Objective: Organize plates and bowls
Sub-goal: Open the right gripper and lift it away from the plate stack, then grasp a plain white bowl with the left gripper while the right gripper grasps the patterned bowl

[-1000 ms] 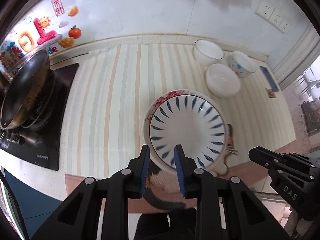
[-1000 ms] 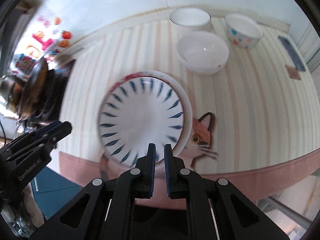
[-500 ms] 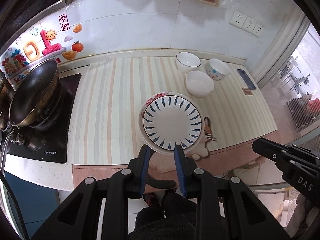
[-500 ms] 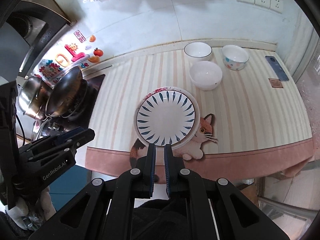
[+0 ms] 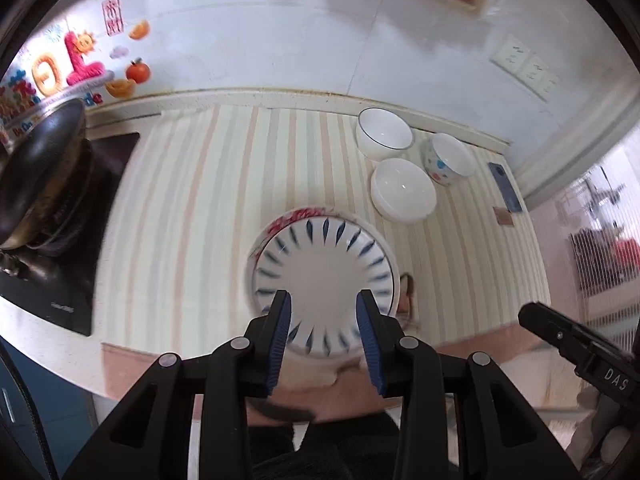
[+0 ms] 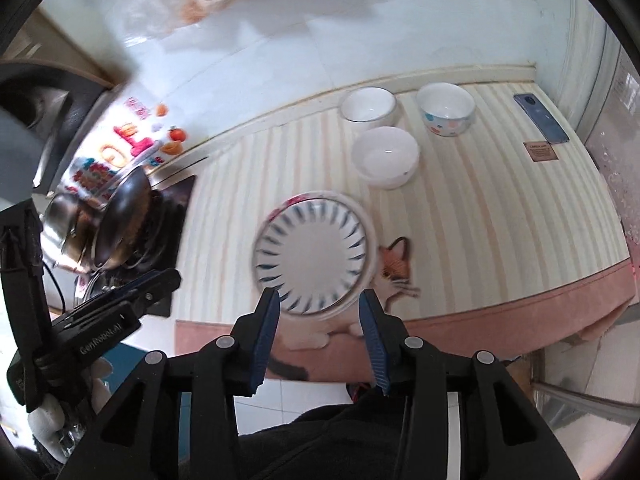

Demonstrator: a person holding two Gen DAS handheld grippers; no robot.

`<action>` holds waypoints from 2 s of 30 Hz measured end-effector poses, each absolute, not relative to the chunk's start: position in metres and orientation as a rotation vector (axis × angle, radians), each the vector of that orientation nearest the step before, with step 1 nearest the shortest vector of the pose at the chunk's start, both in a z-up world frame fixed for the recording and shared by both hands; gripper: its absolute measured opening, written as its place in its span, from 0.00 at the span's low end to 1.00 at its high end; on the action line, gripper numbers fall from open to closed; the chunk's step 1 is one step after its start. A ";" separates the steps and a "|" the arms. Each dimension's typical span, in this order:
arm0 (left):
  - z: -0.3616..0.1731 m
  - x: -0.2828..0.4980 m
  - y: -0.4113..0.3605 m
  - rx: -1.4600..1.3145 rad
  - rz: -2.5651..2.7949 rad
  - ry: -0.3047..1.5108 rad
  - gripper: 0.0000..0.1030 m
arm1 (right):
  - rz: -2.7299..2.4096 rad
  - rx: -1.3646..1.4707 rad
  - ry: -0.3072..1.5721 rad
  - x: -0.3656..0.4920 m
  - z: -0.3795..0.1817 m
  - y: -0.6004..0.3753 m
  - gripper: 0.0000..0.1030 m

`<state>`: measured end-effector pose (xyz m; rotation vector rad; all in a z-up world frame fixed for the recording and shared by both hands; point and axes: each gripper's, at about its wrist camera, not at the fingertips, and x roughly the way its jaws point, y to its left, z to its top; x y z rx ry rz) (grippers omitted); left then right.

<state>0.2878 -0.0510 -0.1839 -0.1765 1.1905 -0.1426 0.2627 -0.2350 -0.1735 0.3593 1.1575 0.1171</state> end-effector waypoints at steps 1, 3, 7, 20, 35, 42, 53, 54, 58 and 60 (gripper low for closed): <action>-0.190 0.301 -0.058 -0.178 -0.135 1.204 0.30 | 0.118 0.377 1.157 0.274 -0.180 -0.246 0.43; -0.202 0.327 -0.070 -0.182 -0.112 1.227 0.30 | 0.112 0.397 1.171 0.298 -0.194 -0.266 0.43; -0.238 0.391 -0.098 -0.201 -0.090 1.308 0.30 | 0.097 0.430 1.204 0.360 -0.230 -0.313 0.43; -0.355 0.505 -0.156 -0.268 -0.105 1.547 0.28 | 0.194 0.471 1.457 0.535 -0.379 -0.378 0.43; -0.330 0.477 -0.190 -0.164 -0.122 1.506 0.17 | 0.254 0.456 1.467 0.542 -0.394 -0.374 0.11; -0.310 0.440 -0.210 -0.137 -0.179 1.491 0.17 | 0.247 0.461 1.464 0.502 -0.369 -0.385 0.11; -0.325 0.407 -0.239 -0.091 -0.232 1.535 0.17 | 0.196 0.498 1.480 0.439 -0.364 -0.415 0.11; -0.328 0.406 -0.242 -0.084 -0.234 1.540 0.17 | 0.194 0.500 1.485 0.436 -0.366 -0.418 0.11; -0.339 0.400 -0.253 -0.060 -0.232 1.557 0.17 | 0.177 0.518 1.507 0.424 -0.379 -0.425 0.11; -0.343 0.399 -0.259 -0.047 -0.228 1.560 0.17 | 0.171 0.525 1.516 0.421 -0.385 -0.426 0.11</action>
